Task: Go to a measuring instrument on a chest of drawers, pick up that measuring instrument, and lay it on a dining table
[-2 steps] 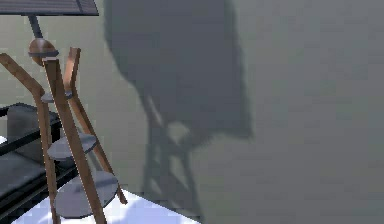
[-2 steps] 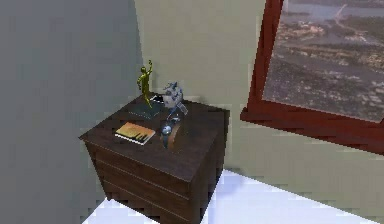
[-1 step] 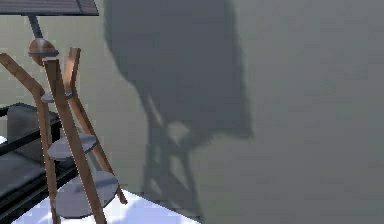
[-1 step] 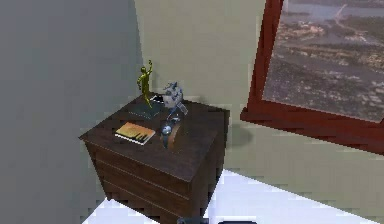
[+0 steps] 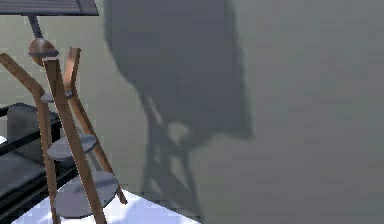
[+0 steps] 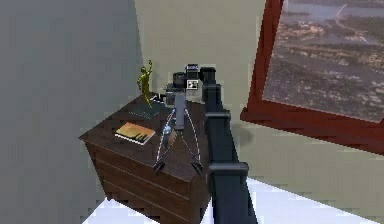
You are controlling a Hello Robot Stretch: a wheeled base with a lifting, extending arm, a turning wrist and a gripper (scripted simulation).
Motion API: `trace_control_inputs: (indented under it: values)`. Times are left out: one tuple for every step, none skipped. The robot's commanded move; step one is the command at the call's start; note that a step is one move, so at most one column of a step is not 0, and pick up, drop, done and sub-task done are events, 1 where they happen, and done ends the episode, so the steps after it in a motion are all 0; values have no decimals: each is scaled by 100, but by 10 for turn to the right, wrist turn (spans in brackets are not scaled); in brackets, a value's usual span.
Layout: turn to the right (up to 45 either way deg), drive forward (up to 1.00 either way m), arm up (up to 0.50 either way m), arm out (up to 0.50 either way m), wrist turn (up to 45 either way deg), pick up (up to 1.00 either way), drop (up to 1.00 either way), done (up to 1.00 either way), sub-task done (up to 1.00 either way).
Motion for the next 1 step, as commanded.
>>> trace_control_inputs:
  values:
    - [0, 0, 0, 0, 450, 0, 0, 0, 0]
